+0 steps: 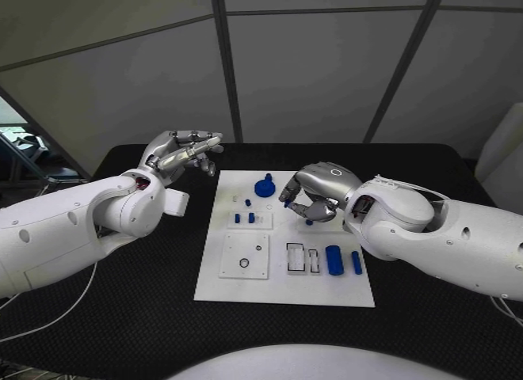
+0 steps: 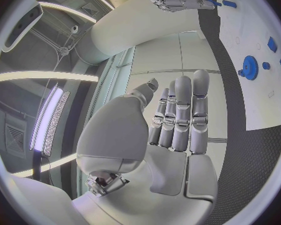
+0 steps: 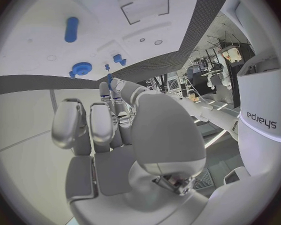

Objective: Assemble the parts on the task board

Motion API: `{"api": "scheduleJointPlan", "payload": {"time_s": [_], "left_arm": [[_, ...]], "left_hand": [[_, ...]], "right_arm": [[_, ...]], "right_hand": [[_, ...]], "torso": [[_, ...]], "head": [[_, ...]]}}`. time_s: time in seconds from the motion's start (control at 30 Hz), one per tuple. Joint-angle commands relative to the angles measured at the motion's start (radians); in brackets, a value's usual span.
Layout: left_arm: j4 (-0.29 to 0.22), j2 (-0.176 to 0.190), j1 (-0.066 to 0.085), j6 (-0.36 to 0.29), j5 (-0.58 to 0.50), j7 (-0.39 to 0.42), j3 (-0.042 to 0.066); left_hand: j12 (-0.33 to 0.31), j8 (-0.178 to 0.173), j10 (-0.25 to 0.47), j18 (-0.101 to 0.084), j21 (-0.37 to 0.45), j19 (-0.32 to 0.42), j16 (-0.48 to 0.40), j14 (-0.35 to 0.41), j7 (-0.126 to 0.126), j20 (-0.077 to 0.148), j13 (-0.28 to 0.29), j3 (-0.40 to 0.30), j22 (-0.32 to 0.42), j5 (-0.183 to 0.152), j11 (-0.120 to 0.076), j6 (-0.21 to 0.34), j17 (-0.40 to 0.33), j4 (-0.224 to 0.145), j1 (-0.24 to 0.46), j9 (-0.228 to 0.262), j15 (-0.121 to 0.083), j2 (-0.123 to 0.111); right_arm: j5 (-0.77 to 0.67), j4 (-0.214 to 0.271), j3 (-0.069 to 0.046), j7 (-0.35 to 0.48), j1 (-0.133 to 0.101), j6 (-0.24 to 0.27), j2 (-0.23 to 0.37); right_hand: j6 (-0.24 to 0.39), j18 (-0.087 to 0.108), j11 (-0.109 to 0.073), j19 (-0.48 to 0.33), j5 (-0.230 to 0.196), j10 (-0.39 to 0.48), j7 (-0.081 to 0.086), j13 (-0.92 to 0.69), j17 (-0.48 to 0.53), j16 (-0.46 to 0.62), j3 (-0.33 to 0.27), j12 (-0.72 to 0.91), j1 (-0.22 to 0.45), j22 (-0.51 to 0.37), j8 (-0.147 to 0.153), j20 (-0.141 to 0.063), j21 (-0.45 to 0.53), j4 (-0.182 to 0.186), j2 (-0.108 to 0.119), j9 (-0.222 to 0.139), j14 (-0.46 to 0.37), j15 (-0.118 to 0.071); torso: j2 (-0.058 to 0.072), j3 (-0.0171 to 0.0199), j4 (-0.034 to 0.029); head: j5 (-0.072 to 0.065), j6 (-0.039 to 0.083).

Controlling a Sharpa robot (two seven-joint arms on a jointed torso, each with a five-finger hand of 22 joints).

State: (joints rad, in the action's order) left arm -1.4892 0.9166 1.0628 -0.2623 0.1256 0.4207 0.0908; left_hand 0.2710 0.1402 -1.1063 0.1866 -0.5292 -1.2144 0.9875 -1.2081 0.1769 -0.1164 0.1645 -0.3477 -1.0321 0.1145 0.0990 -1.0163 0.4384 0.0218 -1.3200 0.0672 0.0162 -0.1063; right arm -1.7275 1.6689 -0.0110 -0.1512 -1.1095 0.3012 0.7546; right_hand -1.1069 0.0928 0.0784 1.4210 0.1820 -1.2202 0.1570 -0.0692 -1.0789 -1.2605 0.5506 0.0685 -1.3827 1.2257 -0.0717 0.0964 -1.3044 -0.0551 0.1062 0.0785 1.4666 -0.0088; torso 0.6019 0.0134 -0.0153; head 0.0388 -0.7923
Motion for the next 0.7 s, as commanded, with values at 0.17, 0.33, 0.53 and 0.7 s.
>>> {"api": "scheduleJointPlan", "payload": {"time_s": [0.17, 0.33, 0.53, 0.7], "left_arm": [[-0.001, -0.009, 0.002, 0.014, -0.004, 0.001, 0.001], [-0.001, -0.013, 0.002, 0.014, -0.004, 0.000, 0.001], [-0.001, -0.018, 0.002, 0.013, -0.004, 0.000, 0.001], [-0.003, -0.021, 0.002, 0.014, -0.004, 0.001, 0.001]], "left_hand": [[0.007, -0.004, 0.007, -0.009, 0.005, 0.006, 0.001, 0.004, 0.001, -0.002, 0.001, 0.006, 0.002, 0.001, 0.003, 0.007, -0.001, -0.002, -0.011, -0.001, 0.005, -0.002], [0.007, -0.004, 0.007, -0.009, 0.004, 0.006, 0.001, 0.004, 0.001, -0.002, 0.001, 0.006, 0.001, 0.001, 0.003, 0.007, -0.001, -0.002, -0.011, -0.001, 0.005, -0.002], [0.008, -0.004, 0.010, -0.009, 0.005, 0.006, 0.002, 0.005, 0.003, -0.003, 0.001, 0.008, 0.002, 0.001, 0.004, 0.010, -0.001, -0.001, -0.012, -0.001, 0.005, -0.002], [0.008, -0.004, 0.010, -0.009, 0.005, 0.006, 0.002, 0.005, 0.003, -0.003, 0.001, 0.009, 0.002, 0.001, 0.004, 0.010, -0.002, -0.001, -0.012, -0.001, 0.006, -0.002]], "right_arm": [[0.039, -0.038, 0.000, 0.036, 0.034, -0.009, -0.068], [0.039, -0.070, 0.002, 0.049, 0.068, -0.017, -0.109], [0.031, -0.098, 0.004, 0.059, 0.092, -0.026, -0.140], [0.027, -0.114, 0.006, 0.062, 0.101, -0.037, -0.153]], "right_hand": [[-0.007, -0.017, 0.003, 0.005, 0.001, -0.007, -0.002, 0.000, 0.000, -0.004, -0.003, -0.001, 0.009, 0.003, -0.002, -0.002, -0.006, 0.000, -0.004, 0.001, 0.028, 0.002], [-0.007, -0.018, 0.003, 0.006, 0.003, -0.007, -0.002, 0.000, 0.000, -0.005, -0.002, -0.001, 0.008, 0.005, -0.002, -0.002, -0.007, -0.001, -0.005, 0.001, 0.028, 0.002], [-0.007, -0.018, 0.003, 0.006, 0.005, -0.007, -0.002, 0.000, 0.000, -0.006, -0.001, -0.002, 0.007, 0.005, -0.001, -0.003, -0.008, -0.002, -0.006, 0.001, 0.028, 0.001], [-0.006, -0.018, 0.003, 0.006, 0.006, -0.006, -0.002, 0.000, 0.000, -0.006, -0.001, -0.002, 0.007, 0.007, -0.001, -0.003, -0.010, -0.002, -0.006, 0.001, 0.028, 0.001]], "torso": [[0.001, -0.0004, 0.0008], [0.002, 0.0005, 0.0006], [0.002, 0.0014, 0.0020], [0.000, 0.0010, 0.0009]], "head": [[0.049, -0.019], [0.063, -0.029], [0.078, -0.038], [0.083, -0.046]]}}
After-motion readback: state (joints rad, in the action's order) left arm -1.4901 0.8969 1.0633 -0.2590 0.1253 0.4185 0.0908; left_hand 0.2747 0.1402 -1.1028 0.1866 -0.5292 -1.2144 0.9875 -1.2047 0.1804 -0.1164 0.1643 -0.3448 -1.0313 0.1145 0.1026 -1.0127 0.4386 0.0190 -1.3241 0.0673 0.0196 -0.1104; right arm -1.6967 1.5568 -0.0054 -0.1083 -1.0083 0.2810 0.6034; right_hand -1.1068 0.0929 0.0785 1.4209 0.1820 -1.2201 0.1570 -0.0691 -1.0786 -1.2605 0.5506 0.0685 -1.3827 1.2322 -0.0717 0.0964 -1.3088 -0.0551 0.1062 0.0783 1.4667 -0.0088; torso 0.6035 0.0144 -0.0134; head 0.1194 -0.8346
